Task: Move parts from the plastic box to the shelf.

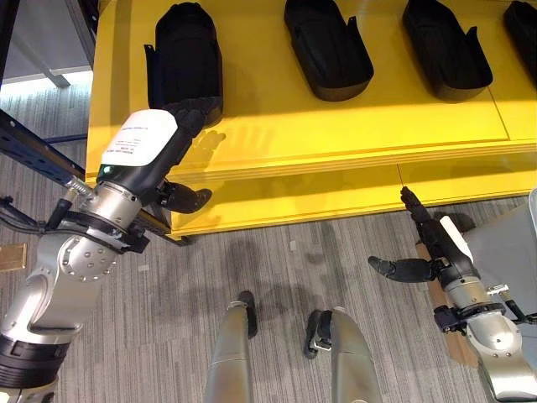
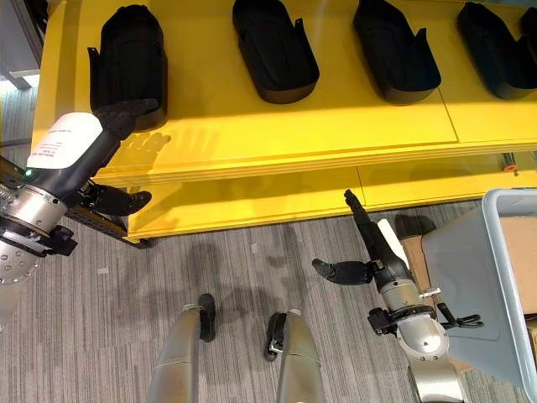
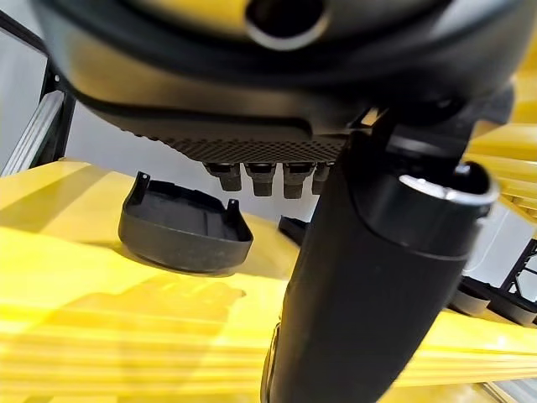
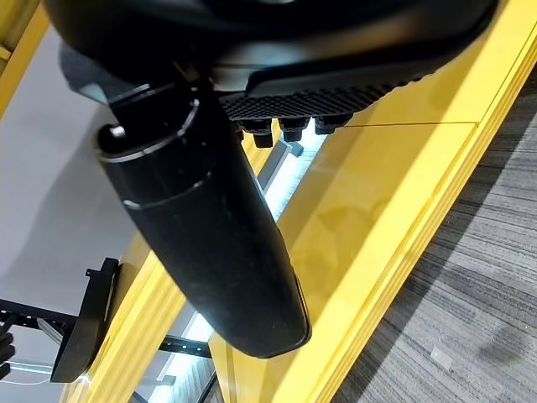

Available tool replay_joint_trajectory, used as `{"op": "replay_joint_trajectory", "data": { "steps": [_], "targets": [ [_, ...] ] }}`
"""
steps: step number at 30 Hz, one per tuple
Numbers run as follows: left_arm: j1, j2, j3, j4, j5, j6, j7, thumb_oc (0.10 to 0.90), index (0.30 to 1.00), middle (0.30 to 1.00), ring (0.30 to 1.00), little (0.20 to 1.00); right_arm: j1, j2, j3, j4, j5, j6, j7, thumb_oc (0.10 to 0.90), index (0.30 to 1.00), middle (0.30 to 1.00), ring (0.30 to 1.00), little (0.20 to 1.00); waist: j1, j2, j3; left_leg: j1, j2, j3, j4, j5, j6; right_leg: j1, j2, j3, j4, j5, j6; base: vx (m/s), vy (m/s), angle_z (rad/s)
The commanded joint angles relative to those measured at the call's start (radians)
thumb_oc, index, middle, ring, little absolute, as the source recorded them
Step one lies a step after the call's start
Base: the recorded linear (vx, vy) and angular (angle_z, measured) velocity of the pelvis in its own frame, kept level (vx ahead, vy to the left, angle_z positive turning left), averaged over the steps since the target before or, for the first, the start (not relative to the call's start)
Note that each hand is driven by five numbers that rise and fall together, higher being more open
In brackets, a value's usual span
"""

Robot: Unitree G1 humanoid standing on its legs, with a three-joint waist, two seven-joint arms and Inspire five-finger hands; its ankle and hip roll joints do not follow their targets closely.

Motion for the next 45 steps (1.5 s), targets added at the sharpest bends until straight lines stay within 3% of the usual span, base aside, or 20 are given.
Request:
{"op": "replay_joint_trajectory", "data": {
  "steps": [1,13,29,45],
  "targets": [
    [-0.105,0.014,0.028,-0.023,0.016,-0.016,0.008,0.9,1.0,1.0,1.0,1.0,-0.025,-0.033,-0.07,-0.112,0.026,-0.064,-0.014,0.9,1.0,1.0,1.0,1.0,-0.034,0.023,-0.069,0.051,0.04,-0.072,-0.018,-0.087,-0.027,0.033,0.022,0.039,-0.124,0.064,0.036,0.0,0.0,0.0],
    [-0.163,-0.02,-0.053,0.17,0.019,0.03,-0.027,0.9,1.0,1.0,1.0,1.0,-0.036,-0.022,-0.063,-0.097,0.052,-0.055,0.002,0.9,1.0,1.0,1.0,1.0,-0.043,0.021,-0.068,0.05,0.043,-0.068,-0.014,-0.086,-0.026,0.031,0.024,0.044,-0.123,0.065,0.035,0.0,0.0,0.0],
    [-0.401,-0.009,-0.147,0.461,0.056,0.093,0.081,0.9,1.0,1.0,1.0,1.0,-0.05,-0.042,-0.025,-0.075,0.067,-0.058,-0.006,0.9,1.0,1.0,1.0,1.0,-0.058,0.023,-0.075,0.049,0.05,-0.067,-0.012,-0.086,-0.03,0.03,0.025,0.045,-0.119,0.059,0.037,0.0,0.001,-0.01],
    [-0.517,0.003,-0.23,0.579,0.071,0.112,0.106,0.9,1.0,1.0,1.0,1.0,-0.043,-0.053,-0.017,-0.07,0.085,-0.066,-0.013,0.9,1.0,1.0,1.0,1.0,-0.066,0.018,-0.076,0.045,0.053,-0.066,-0.007,-0.087,-0.029,0.024,0.025,0.047,-0.114,0.056,0.039,0.0,0.0,0.0]
  ]
}}
